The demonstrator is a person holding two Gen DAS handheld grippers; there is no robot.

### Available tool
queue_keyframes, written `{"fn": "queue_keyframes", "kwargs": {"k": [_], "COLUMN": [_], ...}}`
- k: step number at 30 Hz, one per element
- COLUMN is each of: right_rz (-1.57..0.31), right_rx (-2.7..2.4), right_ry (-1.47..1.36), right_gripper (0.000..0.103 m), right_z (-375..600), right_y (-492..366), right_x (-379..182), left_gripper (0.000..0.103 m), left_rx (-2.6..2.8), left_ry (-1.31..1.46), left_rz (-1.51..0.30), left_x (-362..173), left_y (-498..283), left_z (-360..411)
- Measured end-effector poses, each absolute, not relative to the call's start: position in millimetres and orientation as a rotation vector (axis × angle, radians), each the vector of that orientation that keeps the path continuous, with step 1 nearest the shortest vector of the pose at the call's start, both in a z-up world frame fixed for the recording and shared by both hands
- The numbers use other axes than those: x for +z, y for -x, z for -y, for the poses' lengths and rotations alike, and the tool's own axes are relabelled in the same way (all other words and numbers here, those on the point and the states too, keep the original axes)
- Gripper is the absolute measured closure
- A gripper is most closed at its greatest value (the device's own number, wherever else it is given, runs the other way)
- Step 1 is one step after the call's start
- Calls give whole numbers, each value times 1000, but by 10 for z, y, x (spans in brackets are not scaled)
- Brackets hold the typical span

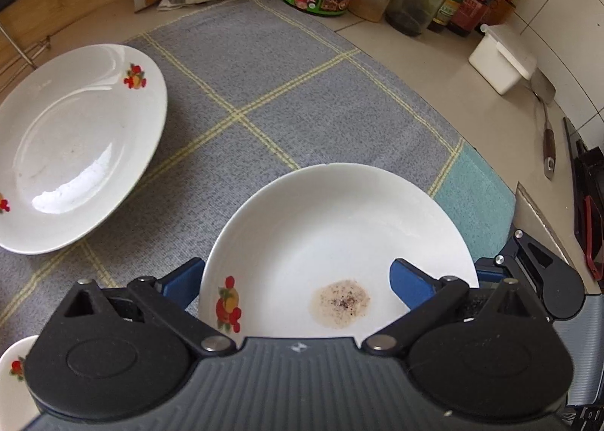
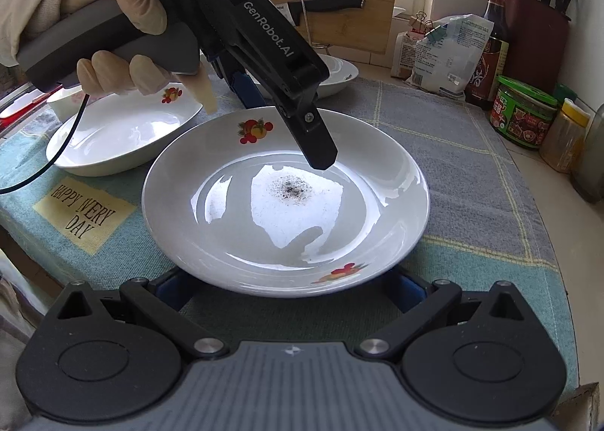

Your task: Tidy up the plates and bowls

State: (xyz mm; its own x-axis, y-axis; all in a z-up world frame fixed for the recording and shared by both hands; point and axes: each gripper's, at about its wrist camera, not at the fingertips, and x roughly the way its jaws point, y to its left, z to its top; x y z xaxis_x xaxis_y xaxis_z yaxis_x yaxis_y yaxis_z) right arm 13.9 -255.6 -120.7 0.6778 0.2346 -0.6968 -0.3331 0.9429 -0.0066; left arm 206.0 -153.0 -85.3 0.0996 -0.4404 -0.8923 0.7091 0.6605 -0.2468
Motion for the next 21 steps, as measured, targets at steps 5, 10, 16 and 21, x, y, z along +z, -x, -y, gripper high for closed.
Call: {"fn": "queue_keyframes", "kwargs": {"k": [5,10,16,21], "right_rz": [-759,-776,-777,-767], "right_rx": [313,306,298,299], "right_ry": [133,134,131,130], "right_gripper": [0,0,0,0], "right_z": [2555,2543,2532,2533], "right_y": [-139,-159,-174,-163], "right_x": [-1209,-1196,-1200,-1206], "left_gripper": [1,1,1,1], "left_rx": [-932,-979,-1061,-1097], "left_ry": [-253,-213,-251,-349], "left_rz": [-1242,-1270,-1242,-1249], "left_x": [-916,-915,-916,-904], "left_y": [-2139,-2226,-2215,-2200], "left_z": [1522,1444,1409,1492]}}
